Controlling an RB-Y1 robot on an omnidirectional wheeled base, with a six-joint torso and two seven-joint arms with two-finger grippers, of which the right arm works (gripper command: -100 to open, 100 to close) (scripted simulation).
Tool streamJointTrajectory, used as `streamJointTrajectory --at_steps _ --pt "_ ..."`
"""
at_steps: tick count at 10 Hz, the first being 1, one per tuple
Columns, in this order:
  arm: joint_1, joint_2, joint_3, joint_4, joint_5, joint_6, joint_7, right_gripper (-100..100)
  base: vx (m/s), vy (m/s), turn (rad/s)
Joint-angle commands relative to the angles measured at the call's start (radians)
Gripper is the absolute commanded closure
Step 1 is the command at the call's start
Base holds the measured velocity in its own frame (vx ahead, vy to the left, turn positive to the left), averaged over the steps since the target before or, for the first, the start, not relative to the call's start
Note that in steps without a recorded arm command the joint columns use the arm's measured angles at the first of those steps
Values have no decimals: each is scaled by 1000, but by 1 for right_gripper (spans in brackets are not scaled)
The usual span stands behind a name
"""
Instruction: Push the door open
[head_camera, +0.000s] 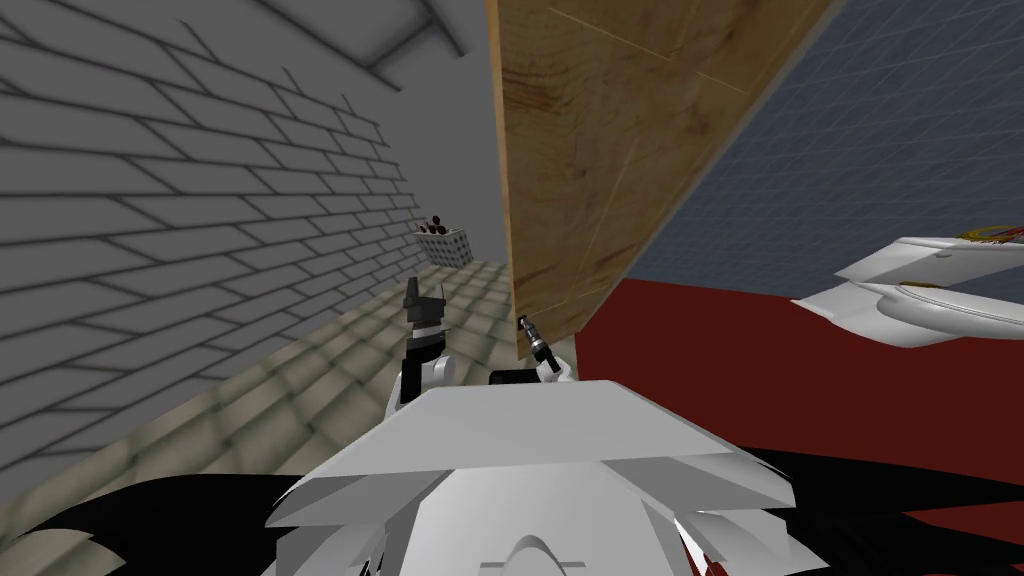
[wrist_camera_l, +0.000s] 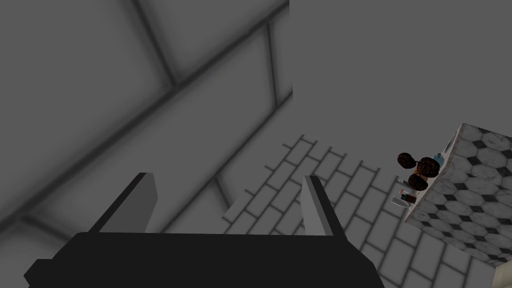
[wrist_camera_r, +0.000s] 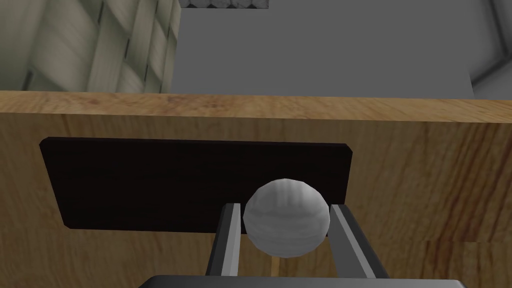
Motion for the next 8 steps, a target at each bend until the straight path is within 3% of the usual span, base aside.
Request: streamJointTrajectory --at_steps 1,4,8 --pt "-1 -10 -18 3 -6 -1 5 100 99 80 -40" --pt "-4 -19 -48 8 -17 -3 13 100 130 127 -52" --pt "-8 -16 -103 16 -36 -7 28 100 195 178 -78"
